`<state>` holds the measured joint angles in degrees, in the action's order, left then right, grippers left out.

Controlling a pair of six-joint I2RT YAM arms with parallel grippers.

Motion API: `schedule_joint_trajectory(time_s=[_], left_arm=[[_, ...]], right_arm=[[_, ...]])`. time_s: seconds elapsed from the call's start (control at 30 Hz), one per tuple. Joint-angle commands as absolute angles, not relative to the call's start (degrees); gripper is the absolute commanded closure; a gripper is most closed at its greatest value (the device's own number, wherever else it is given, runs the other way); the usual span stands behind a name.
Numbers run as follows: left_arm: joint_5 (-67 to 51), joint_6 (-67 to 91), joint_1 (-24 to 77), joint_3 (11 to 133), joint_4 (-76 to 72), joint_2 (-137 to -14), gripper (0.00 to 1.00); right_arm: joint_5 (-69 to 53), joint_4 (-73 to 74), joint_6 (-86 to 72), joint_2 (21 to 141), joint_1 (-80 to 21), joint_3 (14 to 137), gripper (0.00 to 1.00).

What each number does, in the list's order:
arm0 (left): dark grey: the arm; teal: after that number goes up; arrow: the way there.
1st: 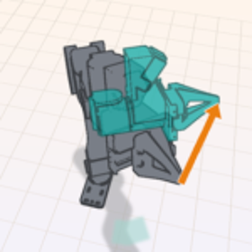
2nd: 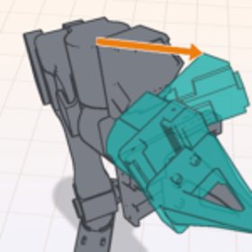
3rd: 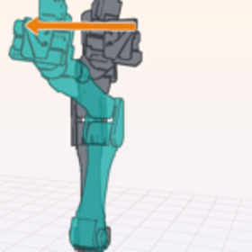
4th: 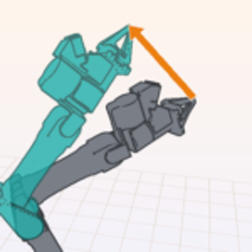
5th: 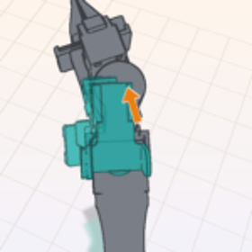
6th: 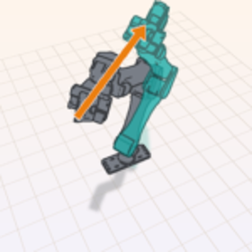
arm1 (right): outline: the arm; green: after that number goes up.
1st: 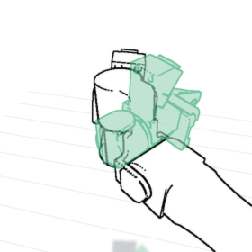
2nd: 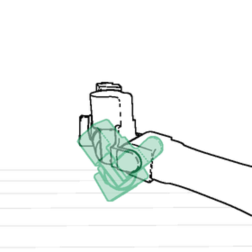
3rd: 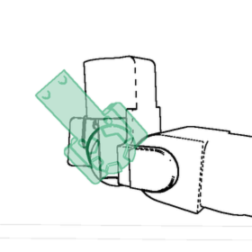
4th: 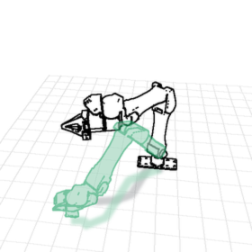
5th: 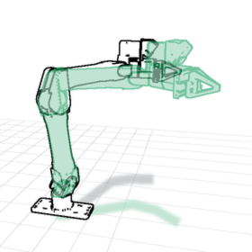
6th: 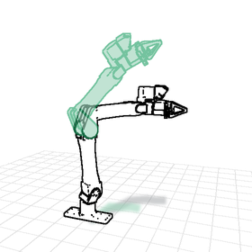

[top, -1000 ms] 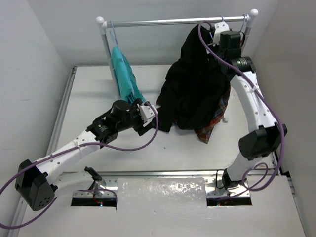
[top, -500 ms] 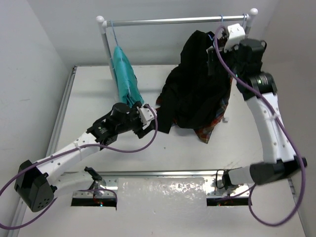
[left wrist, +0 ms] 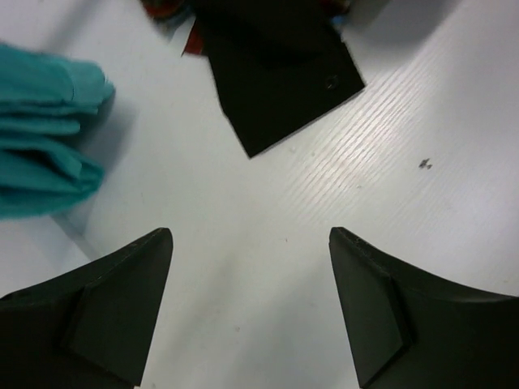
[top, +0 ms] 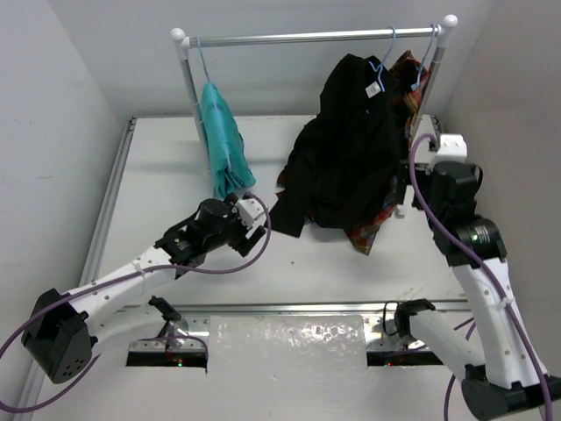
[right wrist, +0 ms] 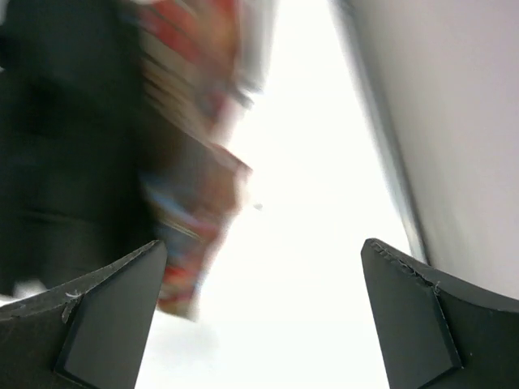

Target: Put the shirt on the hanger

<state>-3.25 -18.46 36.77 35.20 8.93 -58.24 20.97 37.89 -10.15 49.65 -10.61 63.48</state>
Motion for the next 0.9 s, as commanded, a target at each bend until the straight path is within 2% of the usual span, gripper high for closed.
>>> schedule_joint_trajectory(time_s=[0.0,0.2,0.4,0.53,0.63,0.73,0.87], left_arm=[[3.42,-12.22,36.21,31.83,3.79,-55.82,0.24],[10.63,-9.14,36.04,25.41,-2.36,-54.06,0.24],[17.83,-9.32,35.95,23.29,-6.41,-52.83,0.24],[22.14,-9.41,35.68,20.4,-10.71,-52.21,0.24],[21.98,-9.14,35.6,20.21,-10.9,-52.29,0.24],[21.45,-9.14,35.6,20.04,-11.16,-52.56,0.24],[21.45,-8.88,35.51,19.51,-12.39,-53.35,0.24]], right_arm=[[42.06,44.29,-18.36,45.28,-10.37,58.9,0.01],[52.9,45.09,-21.8,39.99,-10.37,48.71,0.01],[49.05,40.18,-25.66,45.17,-10.37,35.26,0.01],[41.25,25.99,-23.14,42.64,-10.37,25.26,0.01],[43.23,19.7,-28.08,40.52,-10.37,20.06,0.01],[47.9,23.97,-35.05,41.74,-10.46,20.73,0.01],[48.43,27.33,-36.12,44.56,-10.37,21.88,0.01]])
